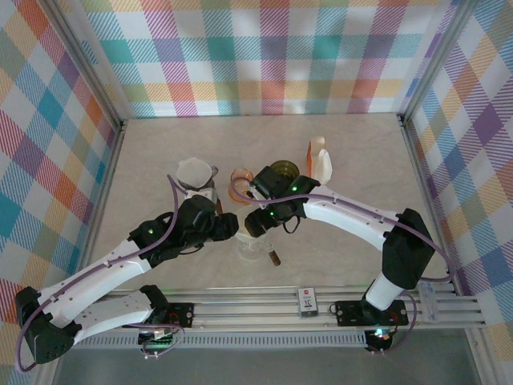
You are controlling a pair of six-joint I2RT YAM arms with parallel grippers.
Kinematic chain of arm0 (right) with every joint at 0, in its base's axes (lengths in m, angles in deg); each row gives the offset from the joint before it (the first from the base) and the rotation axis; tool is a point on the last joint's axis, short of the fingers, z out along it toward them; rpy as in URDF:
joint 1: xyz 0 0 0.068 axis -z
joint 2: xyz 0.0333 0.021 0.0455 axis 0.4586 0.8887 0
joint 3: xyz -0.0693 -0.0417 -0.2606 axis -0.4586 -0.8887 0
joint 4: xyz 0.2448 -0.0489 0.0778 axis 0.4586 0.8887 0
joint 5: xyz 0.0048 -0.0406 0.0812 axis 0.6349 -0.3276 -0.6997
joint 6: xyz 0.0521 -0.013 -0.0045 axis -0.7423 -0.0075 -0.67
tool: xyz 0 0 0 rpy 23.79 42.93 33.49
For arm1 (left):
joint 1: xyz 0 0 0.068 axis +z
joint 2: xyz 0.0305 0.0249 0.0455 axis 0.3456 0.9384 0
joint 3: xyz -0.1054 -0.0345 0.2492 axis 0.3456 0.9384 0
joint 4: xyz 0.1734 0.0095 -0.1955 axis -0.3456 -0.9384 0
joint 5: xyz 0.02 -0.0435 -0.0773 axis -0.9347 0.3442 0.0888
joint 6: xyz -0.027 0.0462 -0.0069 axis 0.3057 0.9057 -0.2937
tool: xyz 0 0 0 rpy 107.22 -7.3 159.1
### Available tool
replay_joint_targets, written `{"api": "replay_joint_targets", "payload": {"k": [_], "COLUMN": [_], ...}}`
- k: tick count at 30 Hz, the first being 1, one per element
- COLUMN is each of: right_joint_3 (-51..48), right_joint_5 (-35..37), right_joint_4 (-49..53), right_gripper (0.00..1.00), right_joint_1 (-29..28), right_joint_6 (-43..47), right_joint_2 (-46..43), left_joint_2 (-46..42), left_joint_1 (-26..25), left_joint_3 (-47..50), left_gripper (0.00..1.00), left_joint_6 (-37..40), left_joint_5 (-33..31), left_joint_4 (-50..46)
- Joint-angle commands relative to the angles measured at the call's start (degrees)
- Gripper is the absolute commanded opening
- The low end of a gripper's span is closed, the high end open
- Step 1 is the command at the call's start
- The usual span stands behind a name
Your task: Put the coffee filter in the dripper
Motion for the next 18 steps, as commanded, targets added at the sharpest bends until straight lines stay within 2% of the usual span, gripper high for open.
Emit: {"api": "replay_joint_targets", "payload": {"k": [1,13,18], "right_joint_3": [0.06,3.86,1.04], "right_joint_5": [-0.41,1.81,2.25], "right_joint_4": [-0.32,1.75,0.67], "right_gripper": [0.82,0.83,0.83], "right_joint_1": [-0.45,-0.45,-0.44], "right_joint_6": [-0.47,-0.18,-0.13], "right_joint_2": [-0.17,-8.92,-15.08], "left_joint_2": [-0.42,-0.53,-0.64], "left_joint_1": [0.63,0.67,0.65], "left_joint_3": [0.4,0.0,-0.2], "left_gripper": [0.61,0.61,0.61], "left_joint_6": [0.25,0.3,0.3], "left_joint_5": [-0.57,-0.61,-0.7], "left_joint_4": [-0.37,-0.46,-0.37]}}
